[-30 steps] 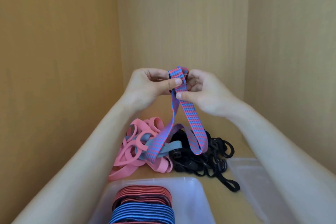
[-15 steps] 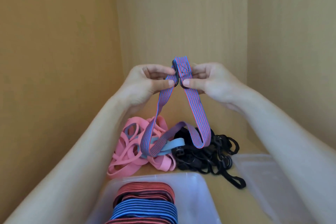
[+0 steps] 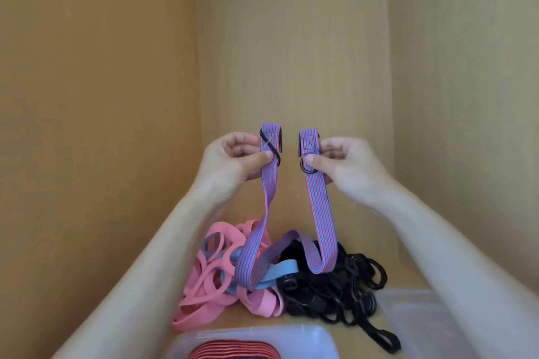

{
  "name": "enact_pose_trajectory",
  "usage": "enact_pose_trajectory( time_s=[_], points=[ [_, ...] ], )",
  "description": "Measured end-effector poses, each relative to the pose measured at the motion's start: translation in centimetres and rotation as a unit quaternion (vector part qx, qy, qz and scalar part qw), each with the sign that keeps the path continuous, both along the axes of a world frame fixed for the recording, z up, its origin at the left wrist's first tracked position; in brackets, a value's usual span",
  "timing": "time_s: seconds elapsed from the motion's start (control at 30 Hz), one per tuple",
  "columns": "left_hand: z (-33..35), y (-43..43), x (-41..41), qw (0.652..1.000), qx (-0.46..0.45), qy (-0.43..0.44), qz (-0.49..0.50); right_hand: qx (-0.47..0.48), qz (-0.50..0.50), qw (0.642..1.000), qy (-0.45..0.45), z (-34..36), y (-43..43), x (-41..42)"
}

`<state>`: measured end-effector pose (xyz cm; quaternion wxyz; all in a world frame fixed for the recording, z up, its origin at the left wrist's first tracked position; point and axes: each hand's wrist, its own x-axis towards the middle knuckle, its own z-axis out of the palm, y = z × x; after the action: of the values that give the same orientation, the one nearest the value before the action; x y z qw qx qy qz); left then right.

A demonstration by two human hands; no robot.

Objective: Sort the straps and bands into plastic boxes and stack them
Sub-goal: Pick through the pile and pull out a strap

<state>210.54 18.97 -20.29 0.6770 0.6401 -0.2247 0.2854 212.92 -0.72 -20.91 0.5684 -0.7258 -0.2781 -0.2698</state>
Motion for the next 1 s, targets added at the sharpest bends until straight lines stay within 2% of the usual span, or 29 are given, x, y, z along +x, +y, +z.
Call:
enact_pose_trajectory(
  time_s=[0.2, 0.5, 0.63, 0.77, 1.0],
  points=[
    [-0.2, -0.3, -0.1, 0.999, 0.039, 0.007, -0.011, -0.010, 0.008, 1.000, -0.007, 0.1, 0.3, -0.3],
    [-0.5, -0.5, -0.2, 0.992, 0.052, 0.017, -0.115, -0.018, 0.004, 0.999, -0.036, -0.4, 1.4, -0.5],
    [-0.3, -0.6, -0.4, 0.994, 0.077, 0.015, -0.075, -0.016, 0.014, 0.999, -0.040, -0.5, 1.5, -0.5],
    [0.0, -0.3, -0.7, 0.997, 0.060, 0.012, -0.049, -0.010, 0.035, 0.999, -0.038, -0.5, 1.6, -0.5],
    [-0.1, -0.7, -0.7, 0.998, 0.058, 0.022, -0.022, -0.022, 0.152, 0.988, 0.006, -0.6, 1.6, -1.1]
  ],
)
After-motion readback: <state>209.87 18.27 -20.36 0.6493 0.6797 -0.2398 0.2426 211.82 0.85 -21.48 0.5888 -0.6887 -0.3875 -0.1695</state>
